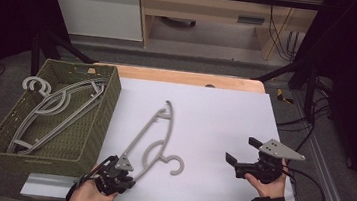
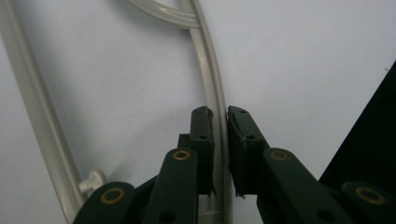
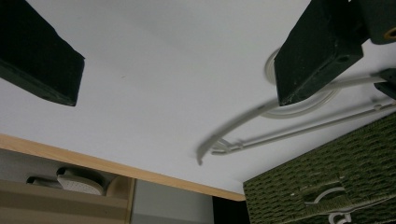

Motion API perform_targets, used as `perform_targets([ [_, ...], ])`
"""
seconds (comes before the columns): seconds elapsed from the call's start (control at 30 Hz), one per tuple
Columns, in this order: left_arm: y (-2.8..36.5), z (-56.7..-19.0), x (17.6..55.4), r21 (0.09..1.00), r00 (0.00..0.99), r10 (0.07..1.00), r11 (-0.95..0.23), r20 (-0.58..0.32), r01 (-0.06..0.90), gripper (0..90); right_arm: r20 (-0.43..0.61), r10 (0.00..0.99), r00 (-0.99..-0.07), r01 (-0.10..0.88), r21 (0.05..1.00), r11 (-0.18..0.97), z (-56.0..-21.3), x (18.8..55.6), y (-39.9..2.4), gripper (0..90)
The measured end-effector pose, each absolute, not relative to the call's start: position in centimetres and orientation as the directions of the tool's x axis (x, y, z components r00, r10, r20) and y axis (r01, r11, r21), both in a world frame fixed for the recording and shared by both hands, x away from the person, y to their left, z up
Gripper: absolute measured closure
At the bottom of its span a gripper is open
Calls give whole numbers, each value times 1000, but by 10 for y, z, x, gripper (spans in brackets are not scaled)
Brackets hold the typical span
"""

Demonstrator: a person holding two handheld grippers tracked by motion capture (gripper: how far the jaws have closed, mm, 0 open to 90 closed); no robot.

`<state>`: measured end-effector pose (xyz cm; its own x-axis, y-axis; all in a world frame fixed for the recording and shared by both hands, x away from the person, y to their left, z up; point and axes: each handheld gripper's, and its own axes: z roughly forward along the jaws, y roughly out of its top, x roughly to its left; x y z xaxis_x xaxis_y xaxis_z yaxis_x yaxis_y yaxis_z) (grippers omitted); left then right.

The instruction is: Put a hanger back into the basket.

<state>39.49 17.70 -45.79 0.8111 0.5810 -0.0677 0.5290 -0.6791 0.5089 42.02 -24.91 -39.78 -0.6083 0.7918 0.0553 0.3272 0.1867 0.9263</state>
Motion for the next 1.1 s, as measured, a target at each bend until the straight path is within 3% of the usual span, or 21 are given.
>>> perform_targets([
  [0.17,176,-458,390,518,804,593,-674,-46,527,790,56,792,-608,325,928,184,-397,420,-250,19],
  [0.23,178,-458,387,509,793,608,-672,-35,538,683,56,792,-608,324,928,183,-397,419,-250,18],
  [0.27,179,-458,385,502,788,615,-677,-17,539,681,56,792,-608,325,928,184,-397,419,-251,19],
  [0.5,178,-456,386,469,783,622,-691,-3,550,753,55,791,-609,324,928,185,-397,419,-251,18],
  [0.77,174,-455,385,458,824,564,-746,48,484,817,53,792,-608,325,927,188,-397,420,-251,18],
  [1.1,178,-440,381,549,832,554,-706,33,448,825,52,791,-609,324,927,189,-397,420,-251,18],
])
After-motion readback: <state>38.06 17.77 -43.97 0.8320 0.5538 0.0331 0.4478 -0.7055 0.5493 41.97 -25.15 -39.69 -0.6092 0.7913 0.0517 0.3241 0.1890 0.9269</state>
